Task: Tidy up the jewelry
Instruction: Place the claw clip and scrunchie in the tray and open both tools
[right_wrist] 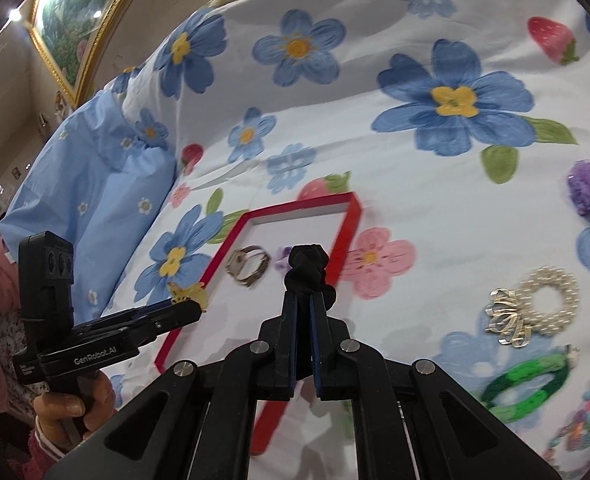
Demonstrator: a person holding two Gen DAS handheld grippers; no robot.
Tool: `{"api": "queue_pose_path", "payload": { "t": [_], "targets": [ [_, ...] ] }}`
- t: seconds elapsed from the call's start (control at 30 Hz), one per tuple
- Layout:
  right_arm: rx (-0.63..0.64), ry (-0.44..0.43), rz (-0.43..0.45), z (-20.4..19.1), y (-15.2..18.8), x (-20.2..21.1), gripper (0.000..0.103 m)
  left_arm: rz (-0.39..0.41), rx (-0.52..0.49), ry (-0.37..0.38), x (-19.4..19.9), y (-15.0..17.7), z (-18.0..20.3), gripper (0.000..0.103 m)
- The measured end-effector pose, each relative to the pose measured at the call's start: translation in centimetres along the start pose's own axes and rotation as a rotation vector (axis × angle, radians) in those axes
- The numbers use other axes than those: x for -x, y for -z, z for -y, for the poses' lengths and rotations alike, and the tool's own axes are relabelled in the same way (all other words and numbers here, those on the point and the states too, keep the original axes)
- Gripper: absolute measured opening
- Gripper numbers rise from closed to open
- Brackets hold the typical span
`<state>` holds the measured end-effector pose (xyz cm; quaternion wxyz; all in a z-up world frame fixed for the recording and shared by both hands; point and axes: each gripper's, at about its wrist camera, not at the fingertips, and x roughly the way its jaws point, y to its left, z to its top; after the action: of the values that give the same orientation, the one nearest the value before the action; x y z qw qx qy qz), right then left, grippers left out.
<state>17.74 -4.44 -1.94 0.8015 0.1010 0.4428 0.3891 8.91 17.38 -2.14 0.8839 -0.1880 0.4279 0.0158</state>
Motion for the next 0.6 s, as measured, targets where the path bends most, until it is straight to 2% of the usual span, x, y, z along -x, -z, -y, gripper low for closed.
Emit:
{"api": "queue_pose_path", "payload": {
  "t": [0.43,0.6],
  "targets": [
    [0.039,-0.054,-0.087,-3.3,0.1,-5.7,0.006,-0.034,0.043,-0.063,-1.8,0.0,-4.4,0.035],
    [0.054,-0.040,-0.124,-3.6,0.0,-8.1,0.006,-0.060,0.033,-0.071,-3.3,-0.4,-5.0,0.035]
  ]
}}
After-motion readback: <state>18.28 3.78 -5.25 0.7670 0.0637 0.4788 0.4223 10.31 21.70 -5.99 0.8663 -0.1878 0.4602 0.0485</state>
